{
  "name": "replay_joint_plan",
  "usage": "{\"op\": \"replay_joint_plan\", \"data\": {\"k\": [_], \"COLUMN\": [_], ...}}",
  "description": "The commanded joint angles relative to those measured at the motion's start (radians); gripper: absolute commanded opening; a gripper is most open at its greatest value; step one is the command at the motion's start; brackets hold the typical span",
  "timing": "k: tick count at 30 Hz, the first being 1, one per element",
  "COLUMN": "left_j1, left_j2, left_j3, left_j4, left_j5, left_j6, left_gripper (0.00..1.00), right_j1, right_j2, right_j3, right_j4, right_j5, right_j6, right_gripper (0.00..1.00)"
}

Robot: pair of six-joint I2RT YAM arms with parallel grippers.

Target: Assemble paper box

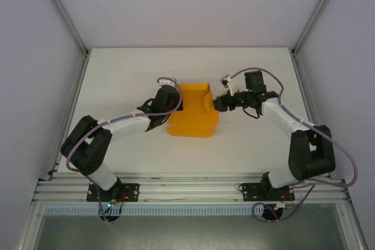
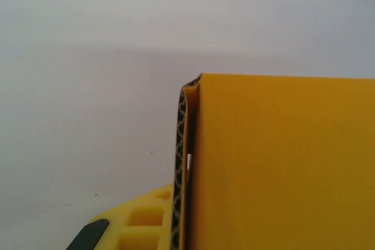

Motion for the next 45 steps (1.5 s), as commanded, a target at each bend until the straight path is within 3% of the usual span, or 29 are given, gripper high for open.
{"op": "replay_joint_plan", "data": {"k": [1,7,16,20,24,25,27,31,34,36,41,45], "left_j1": [0.004,0.002,-0.012,-0.020,-0.024,-0.026,-0.031,-0.044,-0.046,-0.047,-0.047,-0.047], "left_j2": [0.011,0.017,0.032,0.034,0.037,0.036,0.034,0.032,0.039,0.043,0.065,0.079], "left_j3": [0.033,0.045,0.059,0.068,0.079,0.084,0.089,0.118,0.161,0.179,0.210,0.226], "left_j4": [-0.017,-0.032,-0.060,-0.057,-0.067,-0.076,-0.084,-0.136,-0.210,-0.234,-0.251,-0.269], "left_j5": [0.014,0.016,0.000,-0.002,-0.014,-0.022,-0.035,-0.097,-0.154,-0.162,-0.161,-0.163], "left_j6": [0.023,0.038,0.046,0.045,0.039,0.037,0.031,-0.031,-0.136,-0.176,-0.196,-0.199], "left_gripper": [0.00,0.00,0.00,0.00,0.00,0.00,0.00,0.00,0.00,0.00,0.00,0.00], "right_j1": [0.037,0.104,0.143,0.177,0.209,0.217,0.231,0.279,0.311,0.320,0.337,0.338], "right_j2": [0.013,0.012,0.050,0.079,0.091,0.095,0.108,0.173,0.247,0.303,0.376,0.331], "right_j3": [0.040,0.020,0.037,0.052,0.056,0.060,0.067,0.089,0.145,0.218,0.283,0.227], "right_j4": [0.025,0.186,0.280,0.289,0.297,0.297,0.293,0.268,0.173,0.039,-0.043,0.085], "right_j5": [0.080,0.350,0.465,0.553,0.670,0.727,0.880,1.295,1.551,1.653,1.752,1.640], "right_j6": [-0.023,0.074,0.164,0.186,0.215,0.235,0.288,0.417,0.541,0.653,0.710,0.624], "right_gripper": [0.53,0.57,0.55,0.44,0.19,0.13,0.10,0.01,0.00,0.00,0.00,0.02]}}
